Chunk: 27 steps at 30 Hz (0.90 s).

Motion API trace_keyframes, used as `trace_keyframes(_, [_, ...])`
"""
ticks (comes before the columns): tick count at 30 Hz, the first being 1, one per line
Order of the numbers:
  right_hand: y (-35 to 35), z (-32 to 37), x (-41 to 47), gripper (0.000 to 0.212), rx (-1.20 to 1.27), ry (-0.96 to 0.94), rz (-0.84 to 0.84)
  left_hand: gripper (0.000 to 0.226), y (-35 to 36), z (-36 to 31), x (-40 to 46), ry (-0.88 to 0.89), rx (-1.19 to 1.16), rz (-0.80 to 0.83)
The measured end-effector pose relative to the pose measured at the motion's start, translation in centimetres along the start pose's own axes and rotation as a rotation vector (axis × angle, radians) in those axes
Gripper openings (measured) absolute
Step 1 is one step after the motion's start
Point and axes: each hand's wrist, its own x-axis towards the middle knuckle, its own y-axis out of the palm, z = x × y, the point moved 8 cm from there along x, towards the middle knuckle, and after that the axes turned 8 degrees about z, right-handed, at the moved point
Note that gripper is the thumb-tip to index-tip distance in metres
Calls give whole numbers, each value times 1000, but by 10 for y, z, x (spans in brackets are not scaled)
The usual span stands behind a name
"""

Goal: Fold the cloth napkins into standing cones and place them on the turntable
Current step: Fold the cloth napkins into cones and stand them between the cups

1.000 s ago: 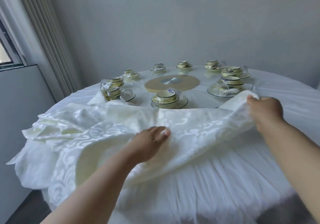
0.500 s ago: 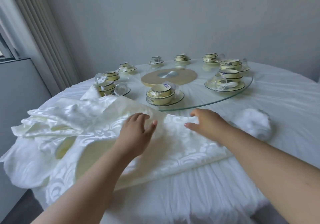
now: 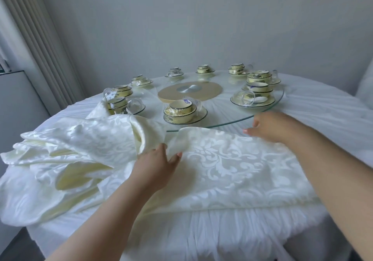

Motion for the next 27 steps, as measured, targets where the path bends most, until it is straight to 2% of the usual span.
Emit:
trace_keyframes(3, [25, 42, 5, 58, 377, -122, 78, 50, 2, 1, 1, 27, -103, 26])
trace_keyframes(5, [39, 58, 7, 59, 439, -165, 117, 44, -12, 6, 1, 49, -166, -25])
trace_keyframes(7, [43, 66, 11, 58, 478, -169, 97, 46, -23, 14, 6, 88, -31, -53])
trace_keyframes(9, [41, 68, 17, 58, 493, -138, 67, 53, -13, 36, 18, 62, 93, 64])
trace_keyframes(11, [42, 66, 23, 56, 476, -103, 50, 60, 1, 60, 24, -18, 119, 177])
trace_keyframes(15, [46, 72, 25, 44, 395, -69, 74, 59, -5, 87, 25, -71, 127, 137])
trace_keyframes(21, [61, 94, 21, 47, 358, -159, 165, 69, -20, 130, 27, -237, 22, 146])
trace_keyframes(24, [57, 96, 18, 47, 398, -226, 132, 71, -37, 114, 27, -190, -52, 29])
trace_keyframes(26, [45, 98, 13, 47, 477, -301, 66, 68, -57, 87, 26, -60, -69, -189])
trace_keyframes(27, [37, 98, 9, 43, 511, -337, 43, 68, -66, 71, 23, 23, -150, -286])
